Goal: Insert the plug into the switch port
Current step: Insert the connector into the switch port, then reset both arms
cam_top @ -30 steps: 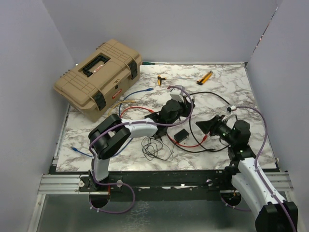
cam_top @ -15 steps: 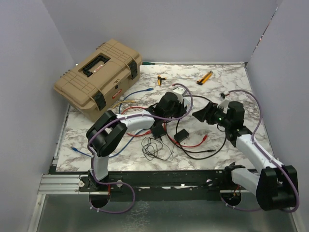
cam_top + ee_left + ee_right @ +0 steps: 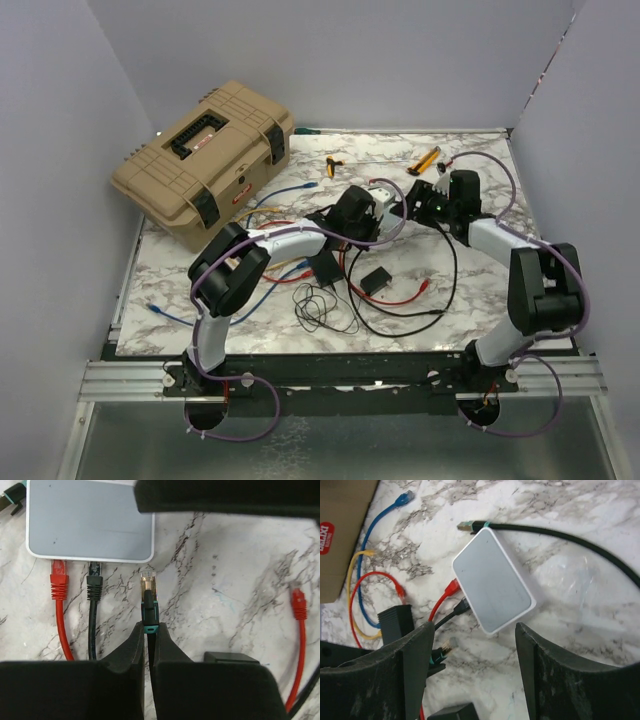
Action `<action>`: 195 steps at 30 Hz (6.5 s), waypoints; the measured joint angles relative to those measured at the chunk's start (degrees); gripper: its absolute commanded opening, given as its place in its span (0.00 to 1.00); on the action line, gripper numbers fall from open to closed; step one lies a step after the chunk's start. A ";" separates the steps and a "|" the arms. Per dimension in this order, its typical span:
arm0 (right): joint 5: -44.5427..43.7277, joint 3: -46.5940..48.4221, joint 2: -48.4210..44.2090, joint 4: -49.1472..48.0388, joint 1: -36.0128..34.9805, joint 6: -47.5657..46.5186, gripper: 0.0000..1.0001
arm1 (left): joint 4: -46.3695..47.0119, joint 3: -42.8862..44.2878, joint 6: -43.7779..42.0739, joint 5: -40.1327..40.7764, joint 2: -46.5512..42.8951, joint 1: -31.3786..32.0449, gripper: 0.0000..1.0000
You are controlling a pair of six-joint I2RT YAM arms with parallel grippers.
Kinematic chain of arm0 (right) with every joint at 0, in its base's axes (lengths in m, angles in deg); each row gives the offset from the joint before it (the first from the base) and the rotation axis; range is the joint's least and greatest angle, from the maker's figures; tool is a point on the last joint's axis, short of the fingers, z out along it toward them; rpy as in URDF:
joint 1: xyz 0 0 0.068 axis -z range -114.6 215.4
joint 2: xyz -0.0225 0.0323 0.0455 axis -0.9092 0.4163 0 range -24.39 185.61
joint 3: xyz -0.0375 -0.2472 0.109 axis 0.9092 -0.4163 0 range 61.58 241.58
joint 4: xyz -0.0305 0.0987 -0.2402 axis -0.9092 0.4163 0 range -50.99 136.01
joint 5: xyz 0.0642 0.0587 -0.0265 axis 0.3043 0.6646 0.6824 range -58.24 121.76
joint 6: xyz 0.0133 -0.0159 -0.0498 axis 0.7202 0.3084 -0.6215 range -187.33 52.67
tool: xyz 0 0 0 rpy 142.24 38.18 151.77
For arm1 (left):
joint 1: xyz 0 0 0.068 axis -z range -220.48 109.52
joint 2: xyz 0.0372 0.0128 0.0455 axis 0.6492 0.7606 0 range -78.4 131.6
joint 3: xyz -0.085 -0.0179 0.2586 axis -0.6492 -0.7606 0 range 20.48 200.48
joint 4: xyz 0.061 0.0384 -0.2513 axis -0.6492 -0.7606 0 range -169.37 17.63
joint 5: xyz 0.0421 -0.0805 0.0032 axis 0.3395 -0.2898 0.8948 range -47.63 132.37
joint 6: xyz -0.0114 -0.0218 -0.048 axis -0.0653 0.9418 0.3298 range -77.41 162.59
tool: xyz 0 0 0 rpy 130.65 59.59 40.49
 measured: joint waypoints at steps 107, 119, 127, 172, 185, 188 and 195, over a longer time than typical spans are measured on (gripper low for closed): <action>16.02 5.95 21.40 -9.94 2.99 -9.05 0.48 | 18.95 -8.33 -15.89 12.90 5.86 4.55 0.00; 16.06 6.67 20.94 -8.24 0.79 -12.66 0.47 | 11.13 -6.47 -18.99 11.30 4.50 4.42 0.00; 16.00 7.91 21.11 -5.97 0.20 -15.28 0.47 | 9.35 -5.66 -18.32 10.45 4.44 3.78 0.00; -32.89 -7.34 -13.70 5.66 -2.12 2.60 0.89 | 11.80 10.93 -2.91 9.84 13.25 8.28 0.44; -32.35 -7.85 -28.22 11.08 -2.40 3.61 1.00 | 13.18 -8.04 3.19 16.61 -9.25 3.48 0.99; -32.63 -7.82 -32.00 13.70 -2.40 3.43 1.00 | 11.98 -11.69 4.87 20.41 -18.88 1.31 0.99; -36.02 -4.74 -41.70 23.23 -2.49 1.64 1.00 | 4.90 -18.69 7.87 30.71 -38.40 0.24 0.99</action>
